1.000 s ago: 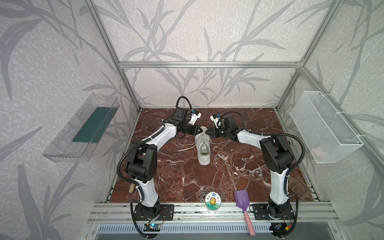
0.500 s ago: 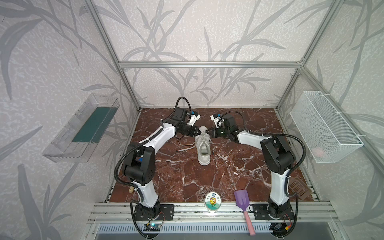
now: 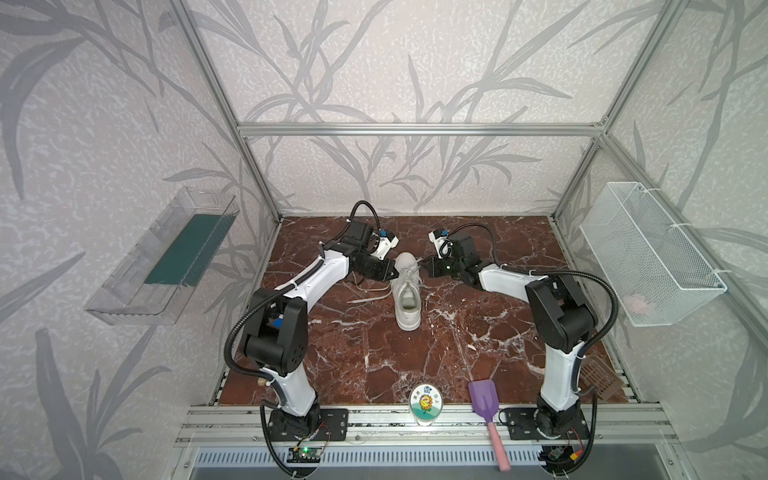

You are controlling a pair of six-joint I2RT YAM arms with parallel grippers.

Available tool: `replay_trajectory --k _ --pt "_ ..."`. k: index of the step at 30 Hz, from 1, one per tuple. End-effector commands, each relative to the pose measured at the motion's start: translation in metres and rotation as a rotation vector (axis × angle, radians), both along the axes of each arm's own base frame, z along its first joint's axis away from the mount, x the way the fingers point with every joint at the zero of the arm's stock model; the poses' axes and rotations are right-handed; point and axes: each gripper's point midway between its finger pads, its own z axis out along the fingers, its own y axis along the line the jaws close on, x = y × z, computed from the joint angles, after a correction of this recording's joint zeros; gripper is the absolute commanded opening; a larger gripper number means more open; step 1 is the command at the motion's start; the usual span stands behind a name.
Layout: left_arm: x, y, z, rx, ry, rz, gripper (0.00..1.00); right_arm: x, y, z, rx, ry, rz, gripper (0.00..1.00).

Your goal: Tie the shoes

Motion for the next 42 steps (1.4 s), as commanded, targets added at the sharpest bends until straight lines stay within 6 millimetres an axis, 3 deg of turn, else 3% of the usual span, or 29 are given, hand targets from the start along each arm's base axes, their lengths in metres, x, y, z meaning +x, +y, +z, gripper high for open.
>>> replay_trajectory --k 1,5,10,16,23,32,37,42 --pt "-0.007 0.001 0.007 -0.007 -0.004 0.005 0.0 0.007 0.0 0.032 0.004 -0.111 -0.01 0.0" --pt "-0.007 0.001 0.002 -0.007 0.004 0.004 0.0 0.004 0.012 0.028 0.021 -0.074 0.048 0.0" --pt "-0.005 0.0 -0.001 -0.003 -0.003 -0.002 0.02 0.005 0.015 0.01 0.002 0.011 0.062 0.0" --pt "0.002 0.003 0.007 0.034 -0.077 -0.077 0.24 0.003 0.014 -0.003 0.019 0.097 0.05 0.06" --pt "0.012 0.014 0.011 0.098 -0.154 -0.234 0.31 0.002 0.006 -0.01 0.031 0.202 0.048 0.17" --pt "0.031 0.026 -0.001 0.107 -0.232 -0.349 0.33 0.0 0.001 0.017 0.177 0.225 0.07 0.42" --pt "0.04 0.03 -0.019 0.1 -0.143 -0.345 0.33 -0.006 0.001 0.032 0.191 0.223 0.091 0.43" --pt "0.044 0.022 -0.028 0.043 -0.006 -0.24 0.32 -0.01 -0.001 0.042 0.187 0.212 0.101 0.43"
